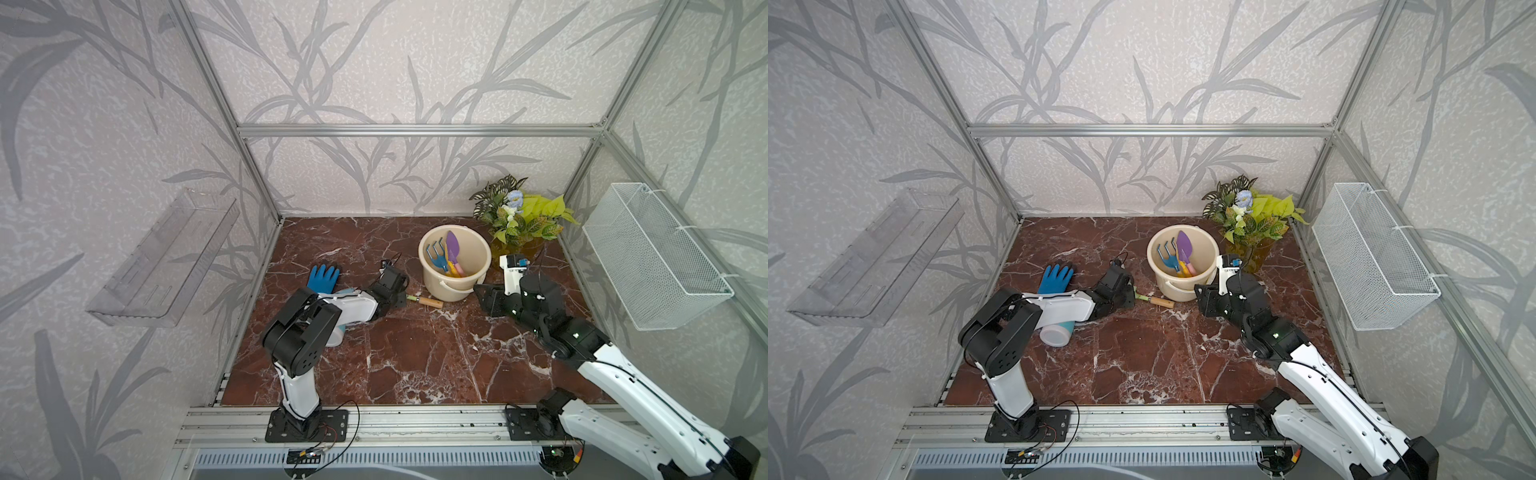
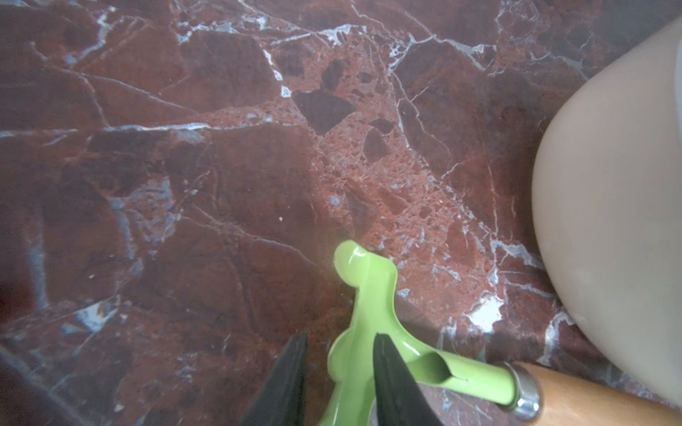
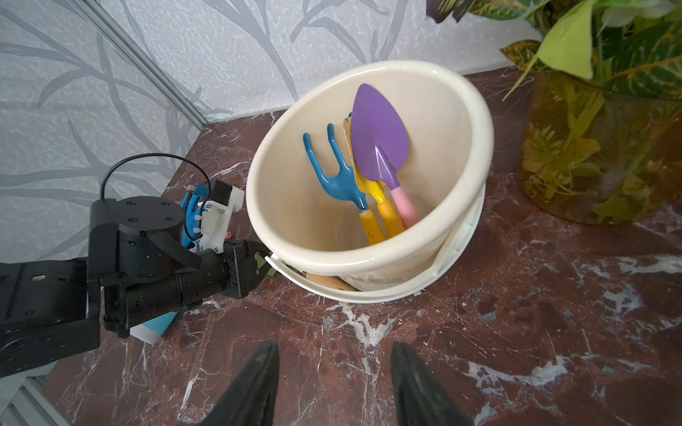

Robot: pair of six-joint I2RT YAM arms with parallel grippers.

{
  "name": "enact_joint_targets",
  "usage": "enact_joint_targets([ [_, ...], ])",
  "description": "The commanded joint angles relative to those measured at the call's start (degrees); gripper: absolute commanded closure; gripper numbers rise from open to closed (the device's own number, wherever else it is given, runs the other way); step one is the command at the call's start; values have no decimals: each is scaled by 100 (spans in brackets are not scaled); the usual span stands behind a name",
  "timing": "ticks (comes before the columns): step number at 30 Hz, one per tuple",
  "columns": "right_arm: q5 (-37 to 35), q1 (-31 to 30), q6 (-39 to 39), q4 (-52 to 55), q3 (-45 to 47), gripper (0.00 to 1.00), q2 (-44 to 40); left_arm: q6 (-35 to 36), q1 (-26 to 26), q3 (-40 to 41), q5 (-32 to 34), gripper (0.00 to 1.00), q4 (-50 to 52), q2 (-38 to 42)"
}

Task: Organize the gardening tools
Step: Pick up the gardening tool from the center of the board.

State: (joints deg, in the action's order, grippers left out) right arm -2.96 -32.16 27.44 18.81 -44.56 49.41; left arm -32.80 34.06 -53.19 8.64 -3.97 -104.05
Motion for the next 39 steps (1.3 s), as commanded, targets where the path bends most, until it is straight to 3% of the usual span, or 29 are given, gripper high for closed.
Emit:
enact_joint_targets([
  [1, -90, -30, 11, 53, 43, 47, -1, 170, -10, -173, 8, 72, -20, -100],
  [7, -124, -27, 21, 26, 74, 47, 34, 291, 28, -183, 185, 80, 114, 73],
  [10, -142, -28, 27, 18, 70, 47, 58, 410, 82, -144, 310, 92, 193, 231],
  [13, -178, -27, 31, 10, 44, 47, 78, 483, 143, -101, 490, 96, 345, 400],
  [25, -129, -27, -38, -64, -56, 47, 252, 464, 342, 228, 963, 100, 1220, 1582],
  [31, 250, -28, -266, 93, -404, 44, 551, 671, 544, 78, 1078, 100, 1957, 2320],
  [39, 1341, -107, -683, 33, -762, 34, 997, 1415, 687, -64, 153, 100, 2201, 3399],
])
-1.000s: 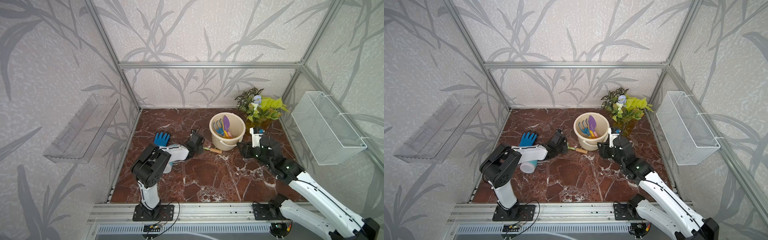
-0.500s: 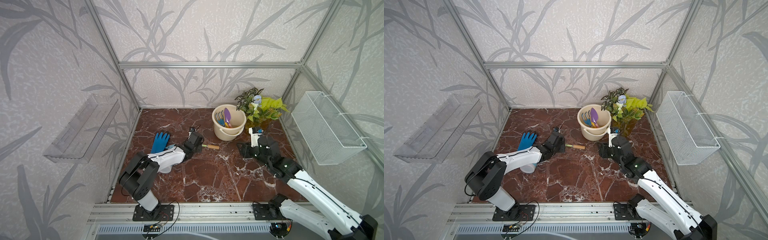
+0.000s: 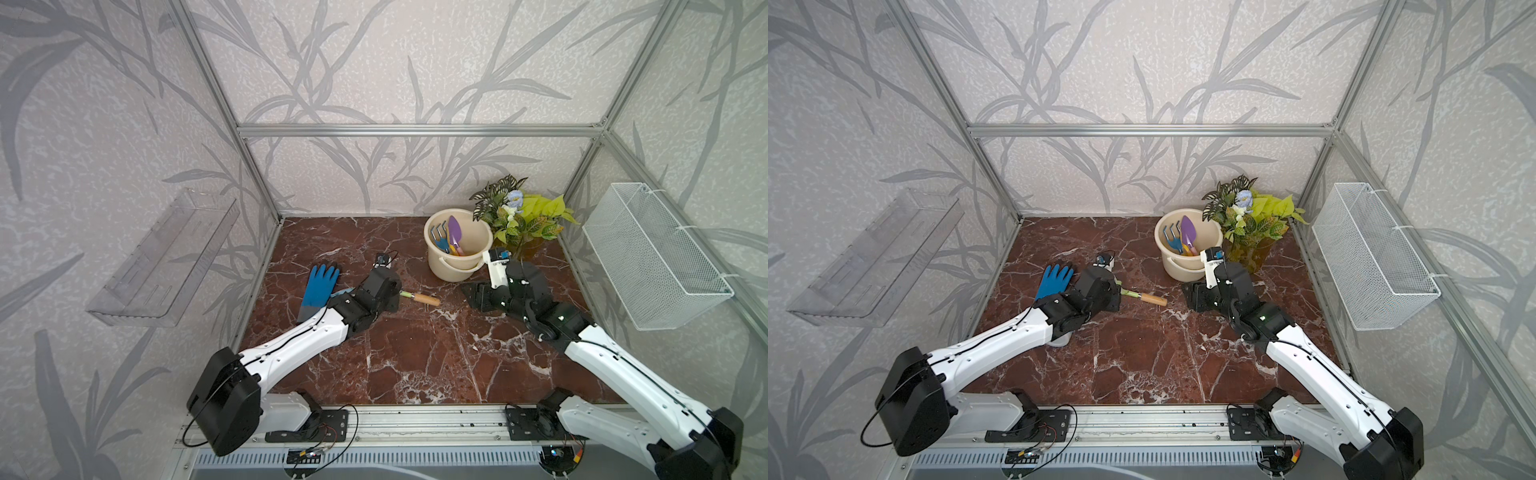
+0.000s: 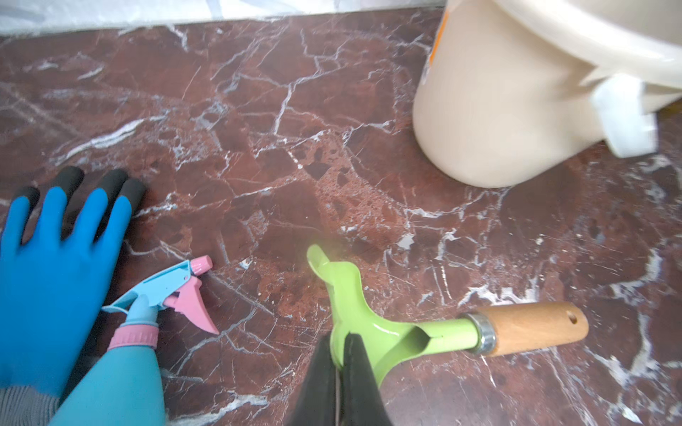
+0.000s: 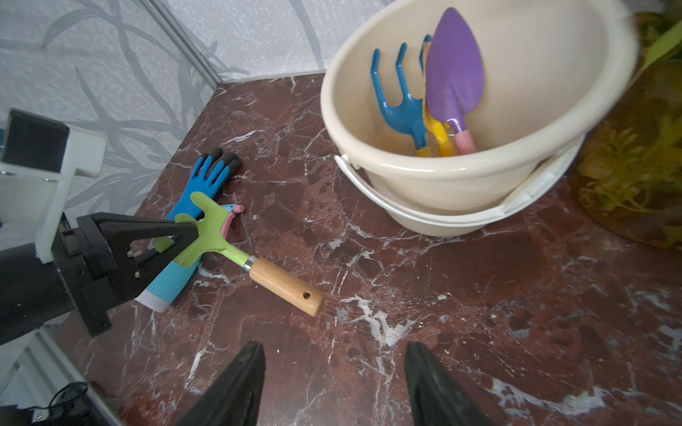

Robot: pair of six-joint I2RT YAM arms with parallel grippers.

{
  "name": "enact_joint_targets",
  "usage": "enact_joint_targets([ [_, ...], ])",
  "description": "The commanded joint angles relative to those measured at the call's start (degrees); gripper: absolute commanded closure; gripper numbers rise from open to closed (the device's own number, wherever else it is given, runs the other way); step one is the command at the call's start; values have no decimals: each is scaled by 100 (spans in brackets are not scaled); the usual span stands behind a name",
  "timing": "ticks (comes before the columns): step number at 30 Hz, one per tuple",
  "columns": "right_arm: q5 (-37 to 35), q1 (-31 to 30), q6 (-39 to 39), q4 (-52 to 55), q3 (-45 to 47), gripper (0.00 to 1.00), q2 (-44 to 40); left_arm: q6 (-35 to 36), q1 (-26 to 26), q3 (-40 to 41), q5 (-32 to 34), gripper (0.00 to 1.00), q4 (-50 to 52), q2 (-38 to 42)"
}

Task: Organize the gardening tools
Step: Pick up the gardening tool from the center of the board.

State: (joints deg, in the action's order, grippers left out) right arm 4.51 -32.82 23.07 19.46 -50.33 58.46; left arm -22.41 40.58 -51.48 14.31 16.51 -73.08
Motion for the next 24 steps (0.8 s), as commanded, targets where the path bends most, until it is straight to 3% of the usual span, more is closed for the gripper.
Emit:
enact_joint_targets([
  [1, 819, -46, -283, -79, -188, 34, 157, 437, 48, -254, -563, 100, 94, 414],
  [6, 1495, -238, -515, -91, -380, 33, 543, 612, 120, -444, -1209, 100, -85, 600],
  [16, 1421, -700, -945, 212, -847, 34, 1166, 834, 391, -793, -1700, 100, -164, 495],
  [20, 1476, -724, -964, 206, -868, 38, 1218, 910, 443, -903, -1841, 100, -146, 474],
  [24, 1446, -785, -1069, 364, -976, 48, 1288, 958, 499, -999, -1857, 100, -87, 401],
])
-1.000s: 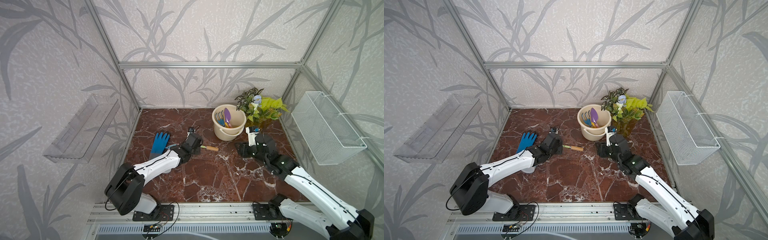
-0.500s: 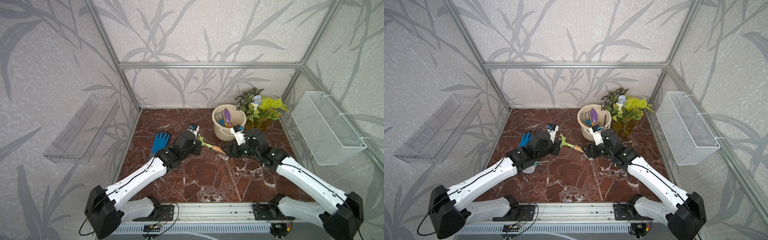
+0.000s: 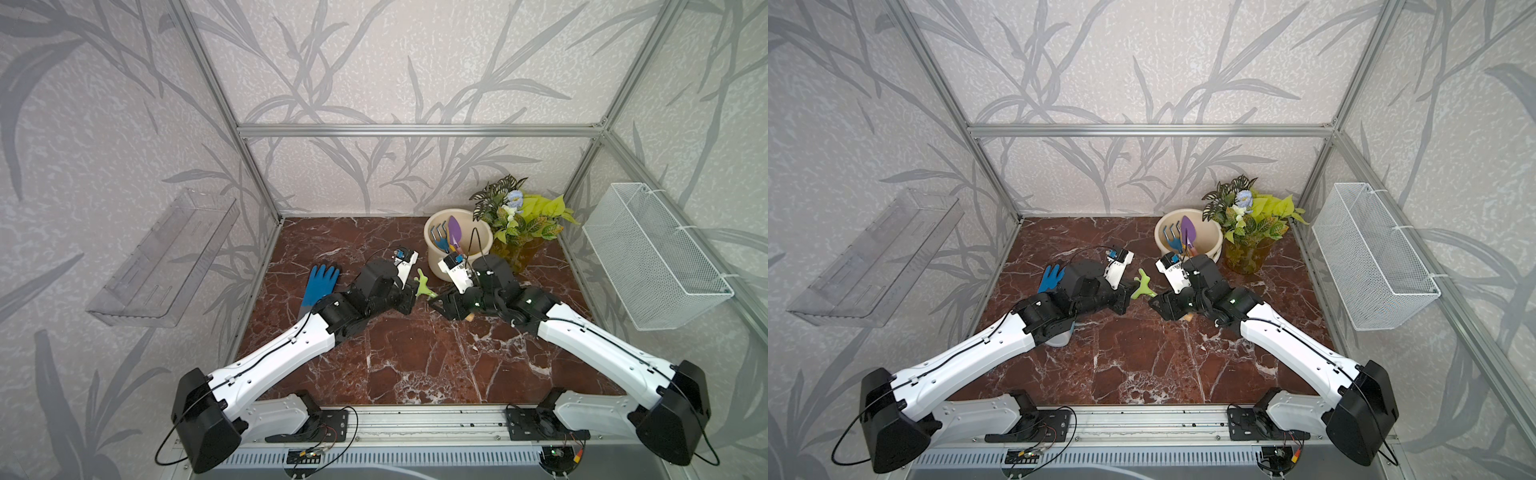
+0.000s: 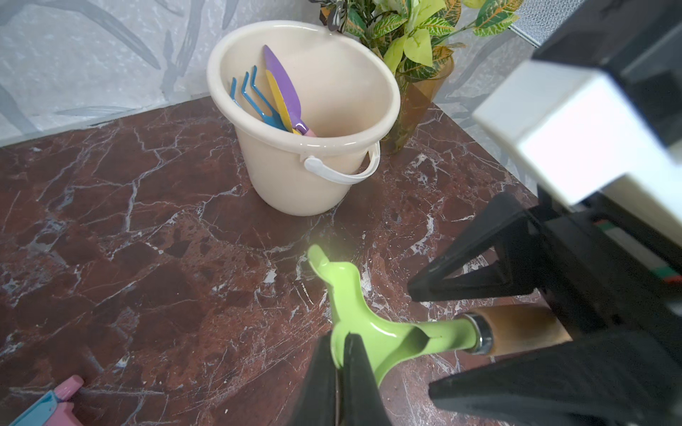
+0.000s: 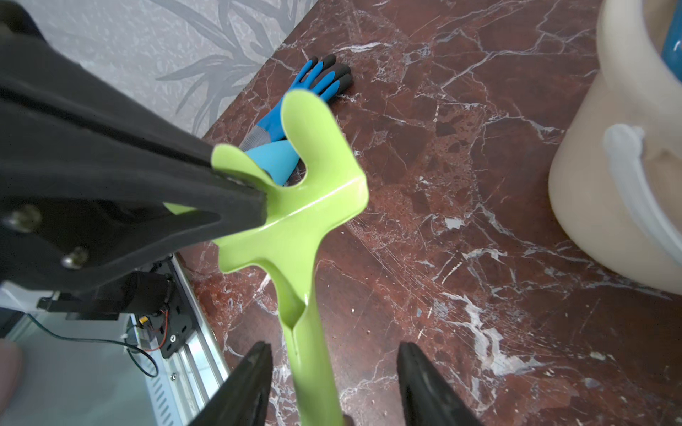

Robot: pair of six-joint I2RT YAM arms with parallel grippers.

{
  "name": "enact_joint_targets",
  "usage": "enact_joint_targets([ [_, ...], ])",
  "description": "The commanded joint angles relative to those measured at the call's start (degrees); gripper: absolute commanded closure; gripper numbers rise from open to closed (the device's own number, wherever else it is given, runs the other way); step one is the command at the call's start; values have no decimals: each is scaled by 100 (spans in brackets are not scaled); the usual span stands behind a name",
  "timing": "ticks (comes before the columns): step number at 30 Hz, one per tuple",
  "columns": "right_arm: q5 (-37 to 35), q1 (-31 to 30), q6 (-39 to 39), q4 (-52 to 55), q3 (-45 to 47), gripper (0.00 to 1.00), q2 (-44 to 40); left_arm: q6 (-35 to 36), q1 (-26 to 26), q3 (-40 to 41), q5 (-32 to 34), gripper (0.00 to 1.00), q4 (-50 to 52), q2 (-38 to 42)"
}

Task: Organize the gardening tools
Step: Pick up the gardening tool from the center of the board.

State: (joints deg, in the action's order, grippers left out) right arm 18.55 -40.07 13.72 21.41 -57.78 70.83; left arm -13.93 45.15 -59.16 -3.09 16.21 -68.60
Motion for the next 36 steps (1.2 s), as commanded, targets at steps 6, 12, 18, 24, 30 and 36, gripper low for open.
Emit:
enact_joint_targets([
  [6, -101, -162, -259, 427, -345, 58, 139, 128, 165, -324, -57, 100, -21, -163],
  [12, -219, -193, -300, 526, -375, 55, 271, 188, 241, -369, -5, 100, -15, -275],
  [18, -279, -202, -179, 410, -316, 59, 282, 246, 288, -430, 115, 100, 34, -339],
  [24, -328, -202, -132, 443, -324, 52, 222, 303, 309, -474, 242, 100, 144, -411],
  [30, -369, -211, -128, 494, -337, 52, 123, 312, 324, -465, 307, 100, 165, -404],
  [36, -448, -211, -152, 529, -357, 58, 53, 305, 351, -491, 281, 100, 190, -467],
])
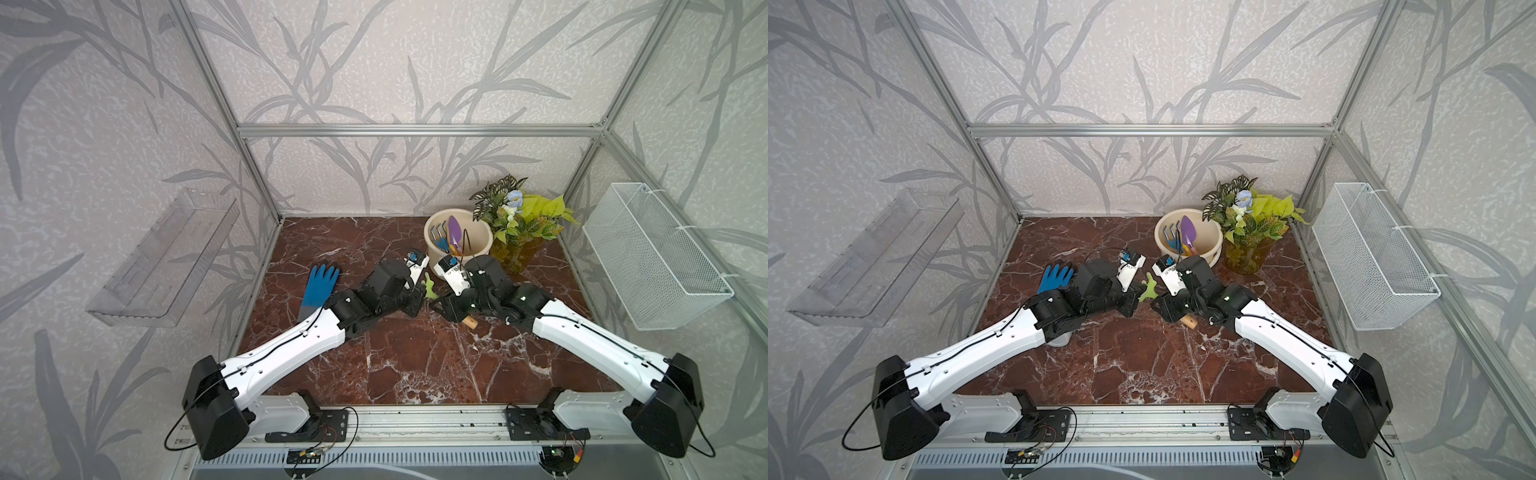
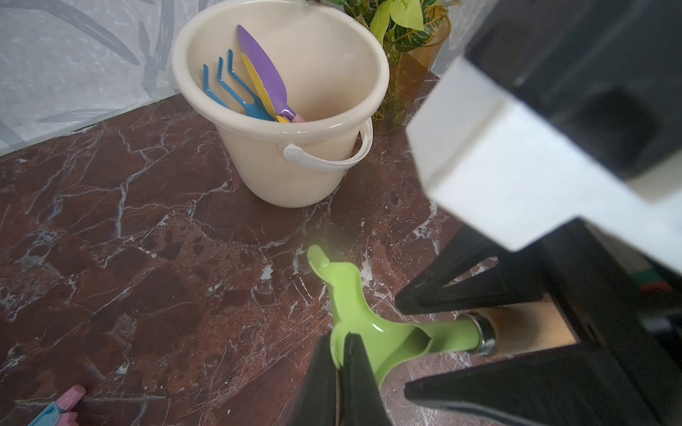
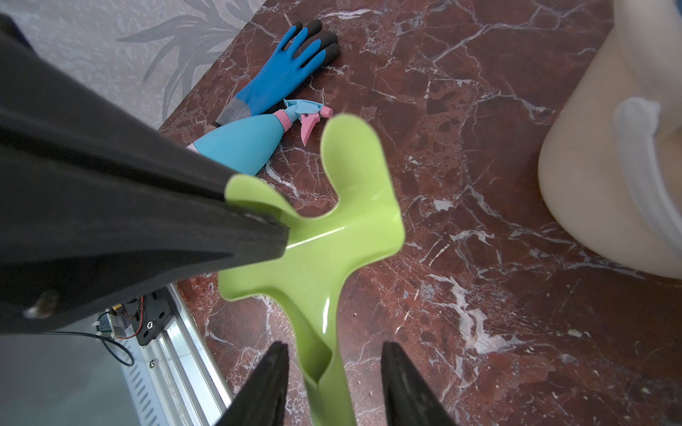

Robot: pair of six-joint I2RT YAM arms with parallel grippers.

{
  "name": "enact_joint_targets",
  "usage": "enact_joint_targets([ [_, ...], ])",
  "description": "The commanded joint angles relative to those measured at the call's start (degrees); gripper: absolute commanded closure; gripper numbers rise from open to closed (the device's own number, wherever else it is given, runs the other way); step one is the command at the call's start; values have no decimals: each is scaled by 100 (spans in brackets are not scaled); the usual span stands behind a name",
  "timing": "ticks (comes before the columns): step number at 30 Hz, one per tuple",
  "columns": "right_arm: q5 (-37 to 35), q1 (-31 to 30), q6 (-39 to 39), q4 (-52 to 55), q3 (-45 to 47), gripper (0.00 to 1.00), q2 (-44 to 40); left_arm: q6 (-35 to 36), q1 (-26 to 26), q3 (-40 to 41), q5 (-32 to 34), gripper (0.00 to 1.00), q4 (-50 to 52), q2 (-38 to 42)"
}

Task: Organize the gardening tools
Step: Pick up the gardening tool from the center of the board.

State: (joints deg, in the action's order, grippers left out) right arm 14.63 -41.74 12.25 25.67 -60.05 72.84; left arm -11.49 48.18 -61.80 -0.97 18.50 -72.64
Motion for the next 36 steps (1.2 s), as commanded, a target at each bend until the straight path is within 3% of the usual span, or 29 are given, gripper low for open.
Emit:
enact_joint_targets([
  [1, -64, -45, -6, 115, -140, 60, -132, 59, 55, -241, 63, 100, -44, -65],
  [14, -157, -45, 0, 124, -220, 94, 35, 51, 114, -342, 40, 100, -154, -81],
  [15, -191, -45, 27, 84, -186, 97, 31, 35, 112, -333, 57, 95, -181, -65],
  [19, -389, -45, 50, -26, -116, 100, -3, -1, 108, -225, 273, 49, -282, 51],
  [22, -587, -36, -4, -70, -102, 100, -58, -53, 97, -145, 431, 28, -350, 178],
  [31, -1420, 255, -350, -223, -766, 100, -12, -683, 68, 286, 1419, 2, -436, 1054],
  [36, -1793, 650, -428, -410, -1664, 100, 441, -1036, 65, 630, 1565, 0, -299, 1450],
])
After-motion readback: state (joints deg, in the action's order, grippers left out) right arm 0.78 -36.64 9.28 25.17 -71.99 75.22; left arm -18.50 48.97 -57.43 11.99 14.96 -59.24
